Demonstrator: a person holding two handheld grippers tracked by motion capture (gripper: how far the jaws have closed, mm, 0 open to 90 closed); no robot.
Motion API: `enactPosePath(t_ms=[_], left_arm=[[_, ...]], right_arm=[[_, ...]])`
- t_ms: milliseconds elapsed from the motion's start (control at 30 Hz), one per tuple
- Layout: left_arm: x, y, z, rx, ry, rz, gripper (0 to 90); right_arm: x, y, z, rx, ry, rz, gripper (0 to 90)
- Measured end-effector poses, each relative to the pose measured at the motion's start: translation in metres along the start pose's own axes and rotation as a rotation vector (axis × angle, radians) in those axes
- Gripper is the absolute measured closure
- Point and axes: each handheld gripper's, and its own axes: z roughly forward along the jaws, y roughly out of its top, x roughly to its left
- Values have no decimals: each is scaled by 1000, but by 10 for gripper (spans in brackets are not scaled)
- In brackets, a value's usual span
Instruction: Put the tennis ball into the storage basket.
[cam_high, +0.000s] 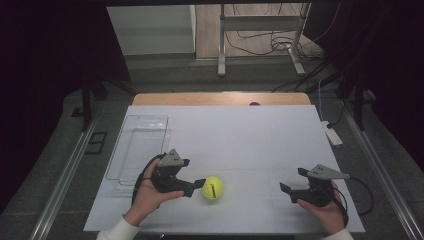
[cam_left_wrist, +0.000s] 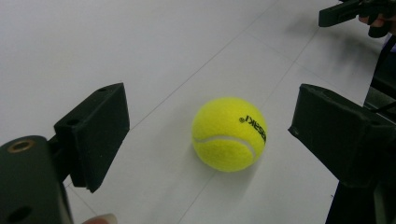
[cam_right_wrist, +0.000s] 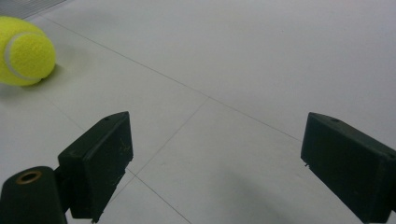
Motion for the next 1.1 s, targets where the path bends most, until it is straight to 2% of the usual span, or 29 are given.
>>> enactPosePath(t_ms=[500, 633, 1100], left_arm=[[-5, 4, 13, 45, -38, 16, 123], [-7, 6, 20, 76, -50, 22, 108], [-12, 10, 35, 132, -64, 47, 69]], right_arm=[[-1, 0, -1, -2, -2, 4, 94], [-1, 0, 0, 0, -1, 4, 94], [-1, 0, 1, 7, 0, -5, 94]])
